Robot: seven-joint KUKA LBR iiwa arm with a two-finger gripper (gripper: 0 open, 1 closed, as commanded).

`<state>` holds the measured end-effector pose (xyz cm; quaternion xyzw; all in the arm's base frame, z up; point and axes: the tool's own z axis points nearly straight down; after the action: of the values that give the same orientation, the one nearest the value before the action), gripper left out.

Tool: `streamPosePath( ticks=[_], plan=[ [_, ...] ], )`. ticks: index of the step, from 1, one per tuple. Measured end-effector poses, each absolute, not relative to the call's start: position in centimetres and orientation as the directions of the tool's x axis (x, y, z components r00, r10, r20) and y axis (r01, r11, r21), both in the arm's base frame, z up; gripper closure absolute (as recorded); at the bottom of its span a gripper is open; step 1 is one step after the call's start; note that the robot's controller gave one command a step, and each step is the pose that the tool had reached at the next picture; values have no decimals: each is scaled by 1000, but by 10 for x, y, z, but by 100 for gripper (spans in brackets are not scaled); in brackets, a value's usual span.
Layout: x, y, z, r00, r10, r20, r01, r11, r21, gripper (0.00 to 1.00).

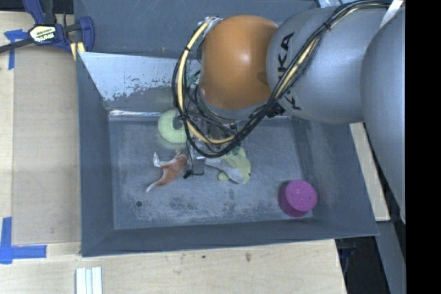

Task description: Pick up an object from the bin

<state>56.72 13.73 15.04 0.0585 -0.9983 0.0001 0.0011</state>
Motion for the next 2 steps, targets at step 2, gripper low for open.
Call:
streamPosePath(
  ticks=[2],
  plan=[
    [588, 131, 83, -958, -288, -9, -288, 958, -1, 0]
  ],
)
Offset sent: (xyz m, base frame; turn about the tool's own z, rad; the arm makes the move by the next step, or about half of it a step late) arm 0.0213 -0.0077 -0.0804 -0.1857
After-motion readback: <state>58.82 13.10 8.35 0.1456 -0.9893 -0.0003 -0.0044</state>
